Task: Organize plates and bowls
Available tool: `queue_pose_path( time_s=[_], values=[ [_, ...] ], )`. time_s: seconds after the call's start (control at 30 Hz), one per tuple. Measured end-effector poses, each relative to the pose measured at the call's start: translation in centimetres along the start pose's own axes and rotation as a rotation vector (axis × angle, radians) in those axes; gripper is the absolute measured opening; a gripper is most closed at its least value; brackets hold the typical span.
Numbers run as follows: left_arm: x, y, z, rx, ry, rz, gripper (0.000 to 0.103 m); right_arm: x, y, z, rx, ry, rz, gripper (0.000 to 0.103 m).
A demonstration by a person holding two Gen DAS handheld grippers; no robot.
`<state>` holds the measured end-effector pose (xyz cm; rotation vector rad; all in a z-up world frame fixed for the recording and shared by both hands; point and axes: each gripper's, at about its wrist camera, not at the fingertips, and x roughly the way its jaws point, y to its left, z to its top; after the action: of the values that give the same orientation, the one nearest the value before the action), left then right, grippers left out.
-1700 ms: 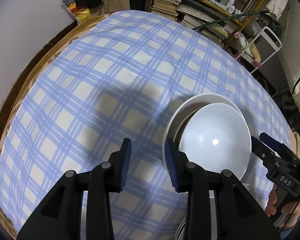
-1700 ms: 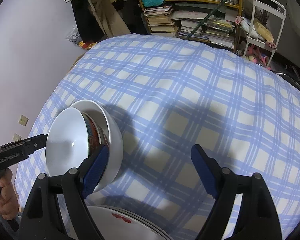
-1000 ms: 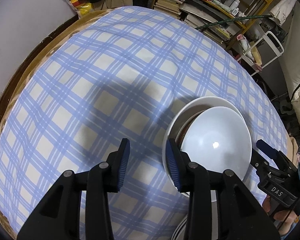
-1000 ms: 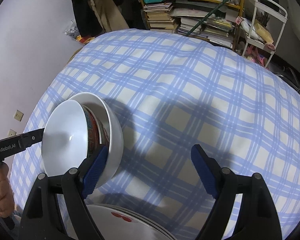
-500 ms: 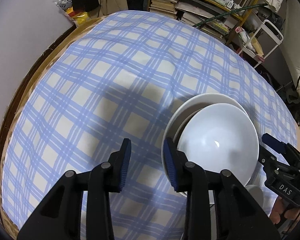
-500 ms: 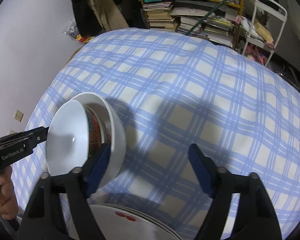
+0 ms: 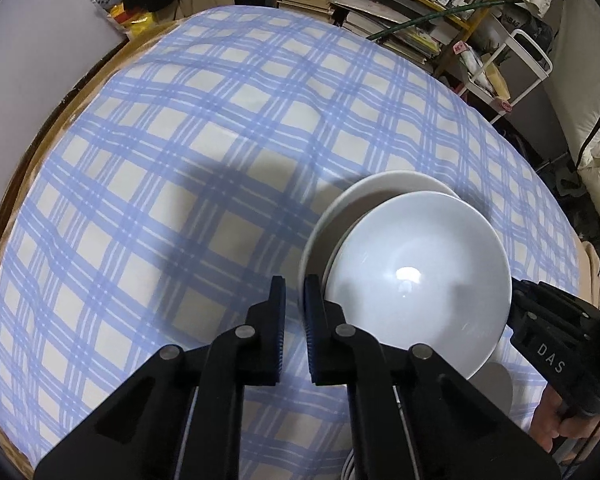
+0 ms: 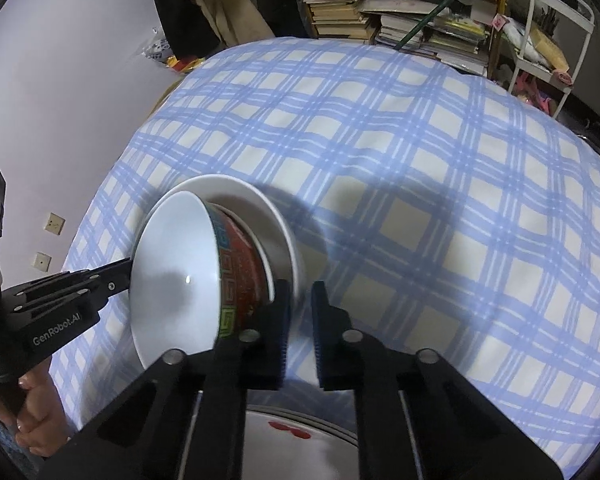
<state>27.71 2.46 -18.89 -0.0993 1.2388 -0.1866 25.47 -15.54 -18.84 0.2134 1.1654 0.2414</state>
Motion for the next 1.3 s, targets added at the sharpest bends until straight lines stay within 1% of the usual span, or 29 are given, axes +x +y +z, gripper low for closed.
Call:
queue_pose_path(
  time_s=[0.1, 0.2, 0.3, 0.37, 0.47, 0.53, 0.67, 0.73, 0.9, 0.97, 1.1, 1.17, 1.23, 1.3],
  values=[
    [0.1, 0.0, 0.1, 0.001, 0.004, -0.001, 0.008, 0.3, -0.1, 0.4, 0.031, 0.034, 0.001, 0.009],
    [0.1, 0.1, 0.2, -0.022, 0.008, -0.005, 0.008, 0.8, -0.4, 0.8, 0.049, 0.066, 0.013, 0.010],
    [0.2, -0.1, 0.2, -0.031, -0.001, 0.012, 0.008, 1.1, -0.9, 1.1, 0.092, 0.087, 0.031, 0.010],
    [0.2, -0.2, 0.2, -0.036, 0.001, 0.018, 0.007, 1.0, -0.7, 1.1, 0.100, 0.093, 0.027, 0.010],
    [0.3, 0.0, 0.2, -0.048, 0.007, 0.009, 0.007, 0.9, -0.6, 1.1, 0.102, 0.085, 0.022, 0.010],
    [0.2, 0.0, 0.1, -0.039, 0.013, 0.007, 0.008, 0.8, -0.5, 1.0, 0.103, 0.074, 0.017, 0.010],
    [0.4, 0.3, 0.2, -0.046, 0.033, -0.005, 0.007, 0.5, -0.1, 0.7, 0.077, 0.061, 0.004, 0.010],
    [0.5, 0.4, 0.3, -0.046, 0.030, -0.021, 0.003, 0.6, 0.0, 0.8, 0.077, 0.065, -0.002, 0.010],
    [0.5, 1.2, 0.6, -0.096, 0.044, -0.068, 0.002, 0.9, -0.1, 1.5, 0.117, 0.098, -0.004, 0.011],
    [0.4, 0.8, 0.7, -0.071, 0.040, -0.051, 0.002, 0.8, -0.1, 1.8, 0.131, 0.104, -0.006, 0.011],
    [-0.3, 0.7, 0.6, -0.076, 0.018, -0.051, 0.002, 0.3, 0.0, 1.8, 0.144, 0.088, -0.006, 0.011],
    [-0.7, 0.3, 0.6, -0.072, 0.016, -0.033, 0.002, 0.0, -0.3, 1.7, 0.159, 0.079, 0.007, 0.011],
    [-1.3, -0.6, 0.6, -0.040, 0.007, 0.008, 0.001, -0.4, -0.2, 1.6, 0.154, 0.069, 0.012, 0.011],
    [-2.0, -1.2, 0.7, -0.024, 0.001, 0.021, 0.001, -0.9, -0.3, 1.4, 0.174, 0.069, 0.021, 0.011]
  ],
)
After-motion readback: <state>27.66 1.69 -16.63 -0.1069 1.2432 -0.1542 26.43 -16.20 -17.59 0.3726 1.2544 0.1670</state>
